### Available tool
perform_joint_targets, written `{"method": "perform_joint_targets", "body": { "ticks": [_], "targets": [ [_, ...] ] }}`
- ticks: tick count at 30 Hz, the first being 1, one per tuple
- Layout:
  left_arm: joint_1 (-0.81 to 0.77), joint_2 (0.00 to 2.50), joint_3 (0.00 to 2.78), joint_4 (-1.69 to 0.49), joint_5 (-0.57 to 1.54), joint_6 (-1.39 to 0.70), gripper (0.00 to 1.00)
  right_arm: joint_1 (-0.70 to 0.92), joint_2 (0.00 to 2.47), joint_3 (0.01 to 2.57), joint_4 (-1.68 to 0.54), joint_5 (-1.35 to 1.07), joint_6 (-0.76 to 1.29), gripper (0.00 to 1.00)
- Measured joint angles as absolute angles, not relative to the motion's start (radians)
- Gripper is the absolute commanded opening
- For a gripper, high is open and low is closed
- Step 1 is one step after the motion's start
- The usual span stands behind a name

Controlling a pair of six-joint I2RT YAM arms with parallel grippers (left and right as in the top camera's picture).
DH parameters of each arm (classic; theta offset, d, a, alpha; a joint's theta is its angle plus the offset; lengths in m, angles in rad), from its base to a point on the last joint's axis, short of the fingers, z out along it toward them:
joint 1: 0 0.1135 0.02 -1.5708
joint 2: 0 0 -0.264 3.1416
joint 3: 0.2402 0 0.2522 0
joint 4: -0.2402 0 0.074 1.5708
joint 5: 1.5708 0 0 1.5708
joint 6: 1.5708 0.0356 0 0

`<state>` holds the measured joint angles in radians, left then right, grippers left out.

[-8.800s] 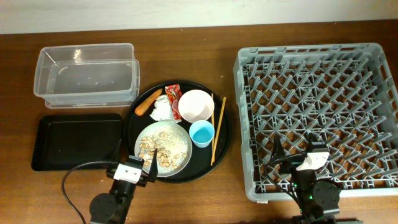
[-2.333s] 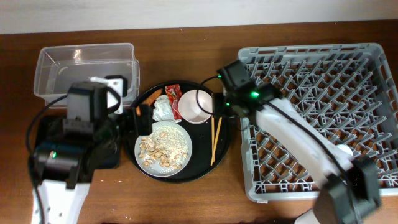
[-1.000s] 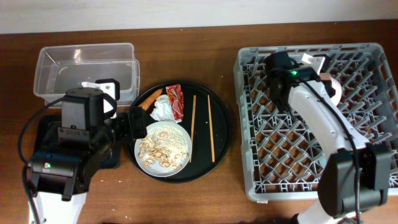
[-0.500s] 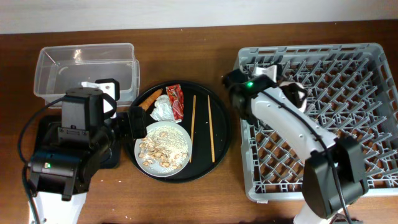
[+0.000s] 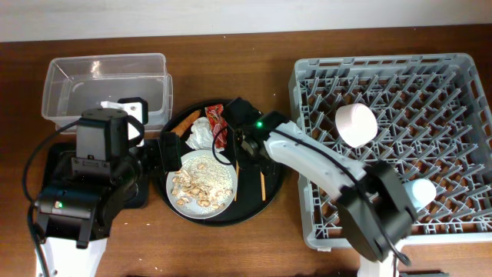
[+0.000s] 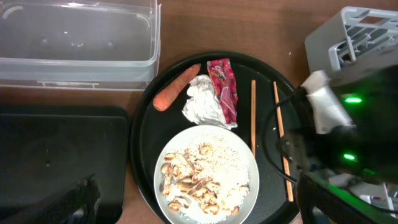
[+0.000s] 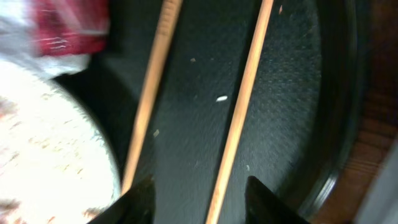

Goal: Sort waste into correct bins and load items into the dishwasher rack
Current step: 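Grasp one wooden chopstick from the tray with the right gripper, then drop the chopstick into the dish rack with the right gripper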

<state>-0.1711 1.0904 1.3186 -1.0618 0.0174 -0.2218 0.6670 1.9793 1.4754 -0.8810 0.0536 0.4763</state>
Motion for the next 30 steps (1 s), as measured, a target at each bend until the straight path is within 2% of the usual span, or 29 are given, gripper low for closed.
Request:
{"method": "perform_joint_targets", "body": {
  "ticks": [2,4,6,8,9,16,22,28,29,30],
  "targets": [
    [-0.171,1.09,1.319,-1.063,0.017,-0.222,0.99,0.641,2.037,1.475,-0.881,0.043,0.476,0.36],
    [-0.171,1.09,1.319,-1.063,0.017,-0.222,1.0,0.616,2.08,1.475,-0.881,0.023,0.478,0.24],
    [-0.171,1.09,1.319,-1.063,0.017,-0.222,0.99,0.598,2.098,1.475,-0.883,-0.012,0.482,0.19],
    [-0.171,1.09,1.319,-1.064,0.017,-0.222,0.99,0.59,2.098,1.475,-0.885,-0.024,0.485,0.06],
    [-0.171,1.09,1.319,-1.064,0.017,-0.222,0.99,0.587,2.098,1.475,-0.883,-0.029,0.486,0.04],
    [-0.171,1.09,1.319,-1.066,0.017,-0.222,0.99,0.575,2.048,1.512,-0.973,-0.071,0.469,0.04],
    [-0.171,1.09,1.319,-1.066,0.017,-0.222,0.99,0.433,1.6,1.591,-1.033,-0.012,0.412,0.04],
    [-0.171,1.09,1.319,-1.066,0.017,-0.222,0.99,0.332,1.691,1.462,-1.085,0.065,0.335,0.05],
    [-0.171,1.09,1.319,-1.066,0.017,-0.222,0.99,0.331,1.71,1.449,-1.085,0.084,0.333,0.14],
    [-0.171,1.09,1.319,-1.066,0.017,-0.222,0.99,0.33,1.724,1.439,-1.077,0.104,0.331,0.32]
  ]
}}
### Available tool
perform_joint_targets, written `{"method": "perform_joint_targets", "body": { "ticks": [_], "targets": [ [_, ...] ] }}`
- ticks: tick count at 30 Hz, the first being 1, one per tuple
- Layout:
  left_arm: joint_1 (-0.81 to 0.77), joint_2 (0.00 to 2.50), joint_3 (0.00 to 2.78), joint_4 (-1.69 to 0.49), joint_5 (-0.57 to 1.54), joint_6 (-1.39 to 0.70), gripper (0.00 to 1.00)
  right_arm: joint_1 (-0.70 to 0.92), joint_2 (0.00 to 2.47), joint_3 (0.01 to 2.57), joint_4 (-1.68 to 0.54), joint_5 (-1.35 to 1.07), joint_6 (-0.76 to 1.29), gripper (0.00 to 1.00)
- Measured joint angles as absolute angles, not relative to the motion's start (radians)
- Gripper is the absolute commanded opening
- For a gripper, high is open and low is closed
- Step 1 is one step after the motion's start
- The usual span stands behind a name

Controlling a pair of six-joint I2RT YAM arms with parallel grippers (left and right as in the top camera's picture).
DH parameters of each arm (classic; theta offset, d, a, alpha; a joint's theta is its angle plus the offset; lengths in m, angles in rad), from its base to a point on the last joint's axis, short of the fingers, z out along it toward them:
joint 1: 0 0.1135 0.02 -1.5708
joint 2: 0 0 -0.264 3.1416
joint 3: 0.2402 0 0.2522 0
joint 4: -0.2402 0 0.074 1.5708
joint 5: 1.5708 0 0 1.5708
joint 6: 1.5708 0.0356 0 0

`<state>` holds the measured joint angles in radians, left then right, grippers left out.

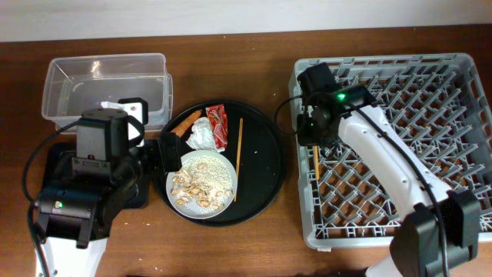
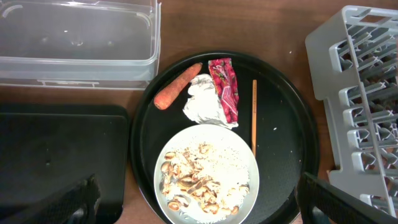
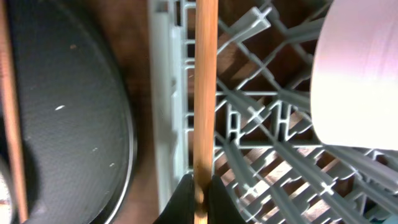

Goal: Sort waste into correct bins and load items into the dishwasher rack
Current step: 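Drop the chopstick into the dish rack with the right gripper, then grasp the second wooden chopstick with the right gripper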

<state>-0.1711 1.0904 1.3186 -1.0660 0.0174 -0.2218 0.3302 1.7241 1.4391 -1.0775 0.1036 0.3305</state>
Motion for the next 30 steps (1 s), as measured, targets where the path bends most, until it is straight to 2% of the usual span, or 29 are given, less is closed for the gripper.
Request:
{"method": "perform_joint_targets", "body": {
  "ticks": [1,2,7,12,16,21,23,28,29,30],
  "targets": [
    [-0.171,1.09,1.319,-1.066,0.017,-0.222,0.99,0.33,1.726,1.438,-1.067,0.115,0.329,0.45],
    [-0.171,1.09,1.319,-1.066,0.017,-0.222,0.99,0.331,1.725,1.439,-1.054,0.116,0.324,0.52],
    [-0.171,1.09,1.319,-1.066,0.017,-0.222,1.0,0.389,1.725,1.439,-0.981,0.0,0.282,0.55],
    [-0.171,1.091,1.319,-1.066,0.017,-0.222,0.99,0.617,1.75,1.438,-0.821,-0.023,0.401,0.43],
    [-0.171,1.091,1.319,-1.066,0.017,-0.222,0.99,0.648,1.919,1.439,-0.719,0.002,0.508,0.38],
    [-0.171,1.091,1.319,-1.066,0.017,-0.222,0.99,0.644,2.079,1.438,-0.639,-0.032,0.546,0.43],
    [-0.171,1.091,1.319,-1.066,0.017,-0.222,0.99,0.644,2.083,1.439,-0.63,-0.045,0.55,0.35],
    [-0.171,1.091,1.319,-1.066,0.017,-0.222,0.99,0.644,2.086,1.438,-0.614,-0.047,0.553,0.26],
    [-0.171,1.091,1.319,-1.066,0.017,-0.222,0.99,0.644,2.093,1.438,-0.614,-0.046,0.553,0.15],
    [-0.171,1.091,1.319,-1.066,0.017,-0.222,0.99,0.644,2.094,1.438,-0.616,-0.043,0.553,0.09]
  ]
}}
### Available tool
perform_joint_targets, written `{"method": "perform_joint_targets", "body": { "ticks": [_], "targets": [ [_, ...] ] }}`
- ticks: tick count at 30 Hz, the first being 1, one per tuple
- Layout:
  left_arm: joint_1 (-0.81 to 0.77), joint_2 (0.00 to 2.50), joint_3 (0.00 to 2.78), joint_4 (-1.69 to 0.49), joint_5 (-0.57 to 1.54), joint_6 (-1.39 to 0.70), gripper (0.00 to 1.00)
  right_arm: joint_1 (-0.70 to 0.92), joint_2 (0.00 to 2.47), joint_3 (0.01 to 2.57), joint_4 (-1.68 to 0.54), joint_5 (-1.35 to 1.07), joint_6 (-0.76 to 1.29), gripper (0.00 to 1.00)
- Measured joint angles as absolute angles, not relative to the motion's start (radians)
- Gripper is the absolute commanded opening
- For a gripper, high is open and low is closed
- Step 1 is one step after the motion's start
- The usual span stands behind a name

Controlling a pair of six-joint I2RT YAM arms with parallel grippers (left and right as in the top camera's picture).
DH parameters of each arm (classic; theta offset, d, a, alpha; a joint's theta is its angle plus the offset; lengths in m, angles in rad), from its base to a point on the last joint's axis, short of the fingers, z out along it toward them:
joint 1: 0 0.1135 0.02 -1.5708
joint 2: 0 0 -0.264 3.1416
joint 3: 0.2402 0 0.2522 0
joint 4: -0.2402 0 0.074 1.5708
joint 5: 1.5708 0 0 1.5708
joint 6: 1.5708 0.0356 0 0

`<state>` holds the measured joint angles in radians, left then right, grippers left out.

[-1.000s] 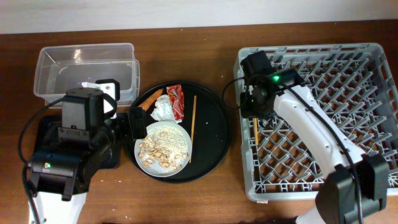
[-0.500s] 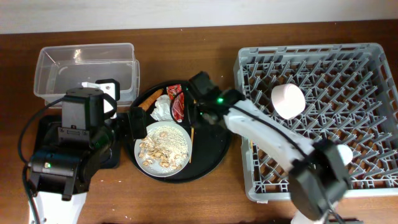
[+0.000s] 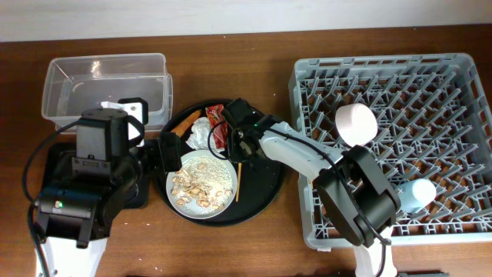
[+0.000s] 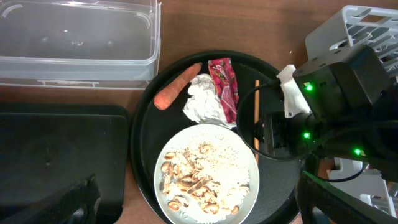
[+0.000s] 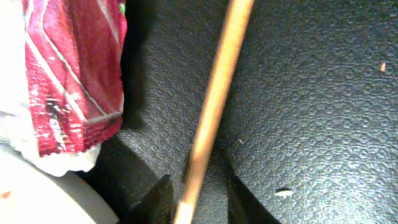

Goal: Sort waste into correct bins and load items into the dishwasher rack
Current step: 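Grasp the second wooden chopstick with the right gripper, then place the second chopstick in the rack and retract the right arm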

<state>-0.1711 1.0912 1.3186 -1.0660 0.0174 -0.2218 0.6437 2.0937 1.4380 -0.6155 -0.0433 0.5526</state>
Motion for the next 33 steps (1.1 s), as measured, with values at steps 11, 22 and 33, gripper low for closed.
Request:
{"method": "perform_joint_targets", "body": {
  "ticks": [11,22,33],
  "targets": [
    [-0.171,1.091,1.319,-1.067,0.017,-0.222,0.99,0.522,1.829,1.504,-0.93,0.03,0.515,0.04],
    [-0.171,1.091,1.319,-1.066,0.017,-0.222,0.99,0.307,1.782,1.483,-1.036,0.107,0.292,0.57],
    [-0.171,1.091,1.319,-1.065,0.017,-0.222,0.99,0.505,1.233,1.509,-1.137,-0.067,0.199,0.98]
  ]
}}
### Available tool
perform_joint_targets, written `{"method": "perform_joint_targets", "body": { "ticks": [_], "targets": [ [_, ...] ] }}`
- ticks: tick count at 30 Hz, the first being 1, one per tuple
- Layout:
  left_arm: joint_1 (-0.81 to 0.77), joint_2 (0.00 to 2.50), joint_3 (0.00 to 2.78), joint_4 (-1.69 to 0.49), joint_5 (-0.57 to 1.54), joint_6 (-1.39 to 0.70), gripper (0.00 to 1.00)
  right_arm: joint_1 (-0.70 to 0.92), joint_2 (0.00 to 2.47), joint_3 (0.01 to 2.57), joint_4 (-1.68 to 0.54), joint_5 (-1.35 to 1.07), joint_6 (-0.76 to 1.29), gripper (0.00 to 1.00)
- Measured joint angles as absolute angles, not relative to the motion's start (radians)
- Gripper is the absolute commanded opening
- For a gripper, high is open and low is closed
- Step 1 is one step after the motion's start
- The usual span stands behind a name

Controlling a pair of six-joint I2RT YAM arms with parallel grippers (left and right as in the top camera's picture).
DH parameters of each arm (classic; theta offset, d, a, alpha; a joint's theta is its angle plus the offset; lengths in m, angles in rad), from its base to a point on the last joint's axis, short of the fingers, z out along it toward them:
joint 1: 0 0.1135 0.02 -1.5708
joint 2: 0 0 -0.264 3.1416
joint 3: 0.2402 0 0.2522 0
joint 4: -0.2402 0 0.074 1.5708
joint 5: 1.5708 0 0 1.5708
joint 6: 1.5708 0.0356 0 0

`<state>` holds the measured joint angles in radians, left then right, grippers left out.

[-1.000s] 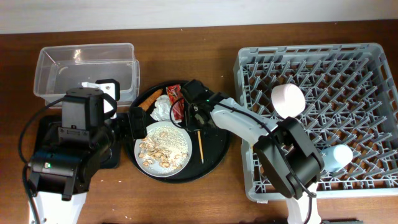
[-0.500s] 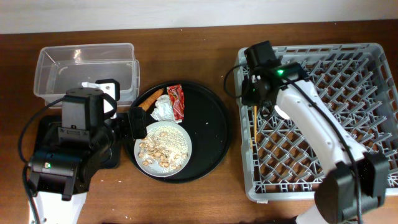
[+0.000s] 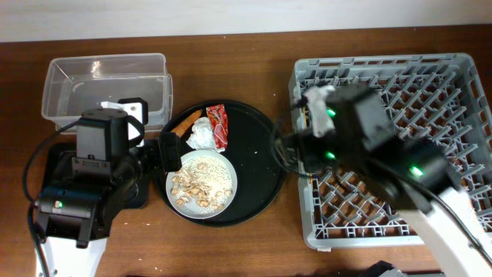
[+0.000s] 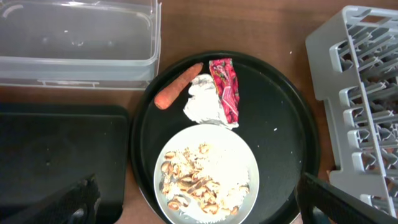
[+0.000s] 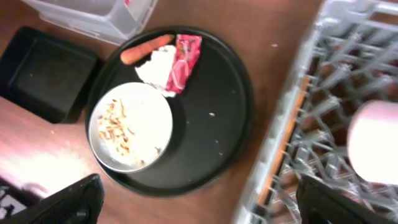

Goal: Sort waste into correct bins and load items into the dishwasher rack
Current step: 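Place the second chopstick in the rack and retract the right arm, then grasp the red wrapper from the tray with the left gripper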

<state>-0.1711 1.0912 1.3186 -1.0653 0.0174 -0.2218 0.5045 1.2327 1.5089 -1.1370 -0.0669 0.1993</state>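
The black tray point(image 3: 261, 161) carries a white plate of rice and mushrooms point(image 3: 202, 183), a carrot point(image 3: 184, 123), a crumpled tissue point(image 3: 201, 136) and a red wrapper point(image 3: 216, 123). No chopstick lies on it. A wooden chopstick point(image 5: 272, 176) rests in the grey dishwasher rack point(image 3: 453, 92) by its left wall. My right gripper point(image 5: 199, 199) hangs open and empty, high over the rack's left edge. My left gripper point(image 4: 196, 194) stands open above the plate's near side, holding nothing.
A clear plastic bin point(image 3: 108, 85) stands at the back left and a black bin point(image 4: 62, 162) in front of it, under my left arm. A pink cup point(image 5: 373, 143) sits upturned in the rack. My right arm covers the rack's left half in the overhead view.
My right gripper was down on the tray with its jaws around the last chopstick. Now it is open above the rack's left edge and that chopstick is gone from the tray. The left arm is unmoved.
Two chopsticks lay on the tray with my right gripper open over them. Then the gripper held one at the rack, leaving one on the tray. Then it was back at the second. Now the tray has none and the gripper is open by the rack.
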Motion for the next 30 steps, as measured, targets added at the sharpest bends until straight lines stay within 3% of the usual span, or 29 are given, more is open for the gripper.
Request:
{"method": "perform_joint_targets", "body": {
  "ticks": [8,11,15,20,24,30],
  "targets": [
    [-0.171,1.091,1.319,-1.066,0.017,-0.222,0.99,0.447,0.932,1.483,-1.207,0.142,0.179,0.98],
    [-0.171,1.091,1.319,-1.066,0.017,-0.222,0.99,0.373,0.775,1.308,-1.035,0.153,0.179,0.98],
    [-0.171,1.091,1.319,-1.067,0.017,-0.222,0.99,0.245,0.529,0.8,-0.614,0.113,0.18,0.98],
    [-0.171,1.091,1.319,-1.067,0.017,-0.222,0.99,0.234,0.22,0.351,-0.416,0.057,0.179,0.98],
    [-0.171,1.093,1.319,-1.067,0.014,-0.222,0.99,0.233,0.019,0.192,-0.376,0.046,0.179,0.98],
    [-0.171,1.093,1.319,-1.066,0.01,-0.222,0.99,0.233,0.015,0.046,-0.138,0.043,0.179,0.98]
  ]
}}
